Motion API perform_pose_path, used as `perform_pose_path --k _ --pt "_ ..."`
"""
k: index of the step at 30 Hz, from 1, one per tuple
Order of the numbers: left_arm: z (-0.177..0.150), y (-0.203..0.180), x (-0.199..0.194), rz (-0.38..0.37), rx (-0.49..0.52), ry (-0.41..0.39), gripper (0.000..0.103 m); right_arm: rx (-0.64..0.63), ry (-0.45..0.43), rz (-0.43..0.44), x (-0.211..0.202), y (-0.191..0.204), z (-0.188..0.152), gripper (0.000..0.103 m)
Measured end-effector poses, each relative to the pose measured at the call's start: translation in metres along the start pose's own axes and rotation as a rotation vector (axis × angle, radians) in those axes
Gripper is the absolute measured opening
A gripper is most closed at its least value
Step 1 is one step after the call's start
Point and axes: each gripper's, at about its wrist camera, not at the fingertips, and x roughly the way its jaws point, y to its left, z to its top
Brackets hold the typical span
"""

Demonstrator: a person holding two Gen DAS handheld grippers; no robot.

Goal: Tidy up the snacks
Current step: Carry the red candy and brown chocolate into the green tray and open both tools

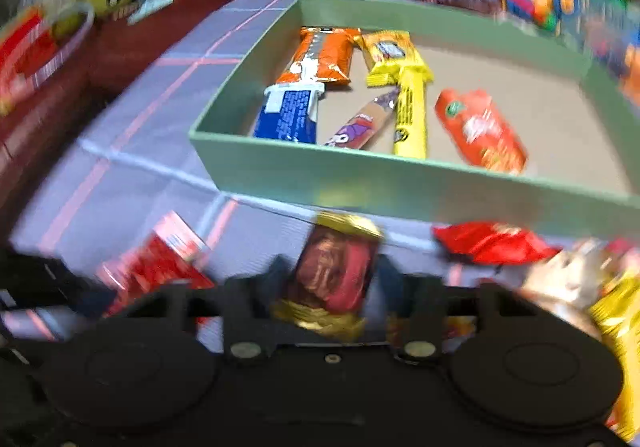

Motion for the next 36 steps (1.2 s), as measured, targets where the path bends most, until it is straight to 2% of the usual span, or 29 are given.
perform_pose_path --k 5,13,16,20,26,30,36 --pt "0.001 -0.004 -0.004 0.004 0.007 -0.015 0.021 0.054 0.023 0.033 -0.006 -0.011 0.0 0.034" --pt "0.009 -0.009 -0.025 -0.016 0.018 -0.052 0.021 0.095 -0.007 0.112 -0.031 -0.023 -0.002 0.034" --pt "0.018 -0.008 -0.041 -0.03 0.02 -0.095 0.021 0.113 -0.033 0.152 -0.047 -0.028 -0.001 0.034" --pt "0.04 -0.003 -0.056 -0.041 -0.003 -0.146 0.021 0.148 -0.096 0.179 -0.068 -0.042 0.011 0.034" --pt "0.088 -0.009 -0.052 -0.024 -0.004 -0.206 0.021 0.258 -0.167 0.159 -0.076 -0.078 0.043 0.034" --pt "0.122 -0.012 -0.034 -0.008 -0.002 -0.222 0.021 0.324 -0.165 0.155 -0.063 -0.097 0.06 0.034" --pt "0.154 -0.014 0.003 0.01 -0.011 -0.193 0.021 0.382 -0.137 0.148 -0.038 -0.12 0.071 0.034"
